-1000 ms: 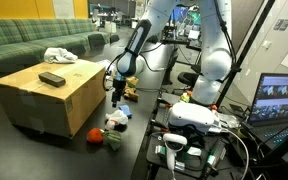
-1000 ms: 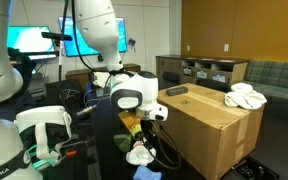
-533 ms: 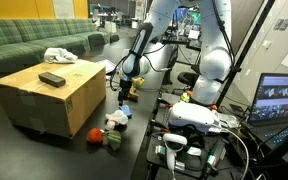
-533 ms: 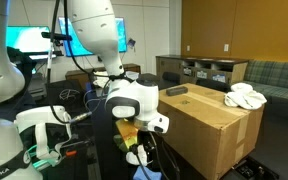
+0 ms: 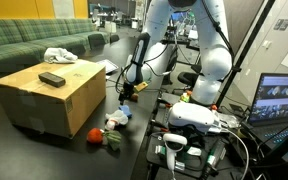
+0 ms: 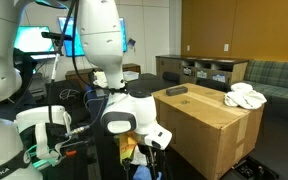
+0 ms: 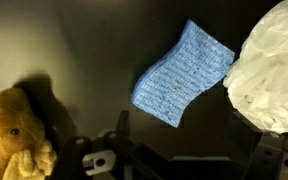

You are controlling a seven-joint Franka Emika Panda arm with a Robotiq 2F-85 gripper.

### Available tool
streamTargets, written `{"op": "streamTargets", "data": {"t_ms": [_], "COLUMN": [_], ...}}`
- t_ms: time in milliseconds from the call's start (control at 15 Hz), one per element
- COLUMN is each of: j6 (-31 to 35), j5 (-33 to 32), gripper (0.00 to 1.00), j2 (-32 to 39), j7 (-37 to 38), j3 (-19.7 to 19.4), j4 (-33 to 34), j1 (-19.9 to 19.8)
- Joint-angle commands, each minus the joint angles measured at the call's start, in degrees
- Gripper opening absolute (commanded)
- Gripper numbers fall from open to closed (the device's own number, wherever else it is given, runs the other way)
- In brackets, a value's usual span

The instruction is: Pick up the objects that were on the table and put them on top of the box. Pick up the objects that were on top of the box and put them on the table.

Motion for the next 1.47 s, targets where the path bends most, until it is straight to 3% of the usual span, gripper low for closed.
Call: {"op": "streamTargets", "data": {"t_ms": [0,200,400,933,1400], "j6": [6.4,7.7,7.5,7.6,7.8], "j5": [-0.3,0.7,1.2,1.3,1.8], "gripper": [1.00,1.00,1.00,1.00,1.00], "j2": [4.1,6.5,7.8,10.3,13.1], "j7": [8.0,12.4,15.8,19.9,21.1], "j3": [-6.7,-10.1,-10.9,-11.1,-13.6], "j4": [0.8,1.6,2.3,3.7,5.2], "j1": [8.4,13.3,15.8,17.6,19.3]}}
